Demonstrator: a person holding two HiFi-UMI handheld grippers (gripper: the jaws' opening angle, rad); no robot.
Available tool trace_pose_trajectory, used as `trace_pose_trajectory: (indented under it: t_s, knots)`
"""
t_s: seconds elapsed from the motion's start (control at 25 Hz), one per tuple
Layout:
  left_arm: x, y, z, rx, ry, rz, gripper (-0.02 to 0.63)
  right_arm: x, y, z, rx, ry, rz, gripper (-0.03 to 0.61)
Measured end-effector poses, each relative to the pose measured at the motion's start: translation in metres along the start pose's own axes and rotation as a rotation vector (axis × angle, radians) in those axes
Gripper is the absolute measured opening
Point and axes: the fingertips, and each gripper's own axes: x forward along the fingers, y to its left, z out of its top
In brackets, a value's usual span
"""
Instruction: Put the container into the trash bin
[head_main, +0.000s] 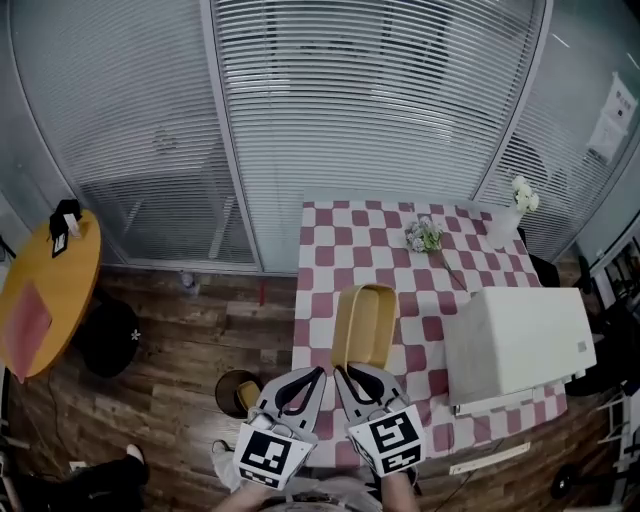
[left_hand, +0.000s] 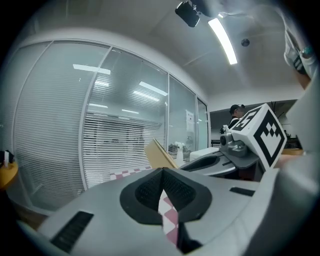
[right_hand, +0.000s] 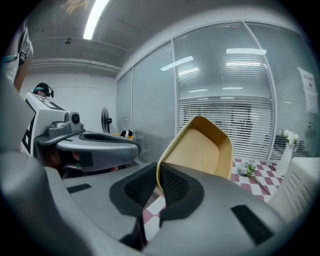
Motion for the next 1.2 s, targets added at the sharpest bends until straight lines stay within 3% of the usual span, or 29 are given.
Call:
trace_pose_trajectory:
  t_s: [0.32, 0.68, 0.92, 1.2]
  knots:
    - [-0.072, 0.102, -0.023, -0.03, -0.003, 0.025, 0.003, 0.073, 0.093, 0.02, -0.037, 0.015, 0.001, 0.012]
    - [-0.16, 0.205, -0.049, -0.046, 0.004, 0.102, 0.003, 0.149, 0.22, 0.032, -0.058, 0.036, 0.109, 0.012]
    - [-0.201, 0.24, -0.07, -0.061, 0.018, 0.15, 0.003, 0.18, 0.281, 0.023, -0.08, 0.048, 0.187, 0.012]
    - [-0.221, 0.254, -0.078, -0.064, 0.015, 0.185, 0.003, 0.197, 0.313, 0.019, -0.092, 0.067, 0.243, 0.012]
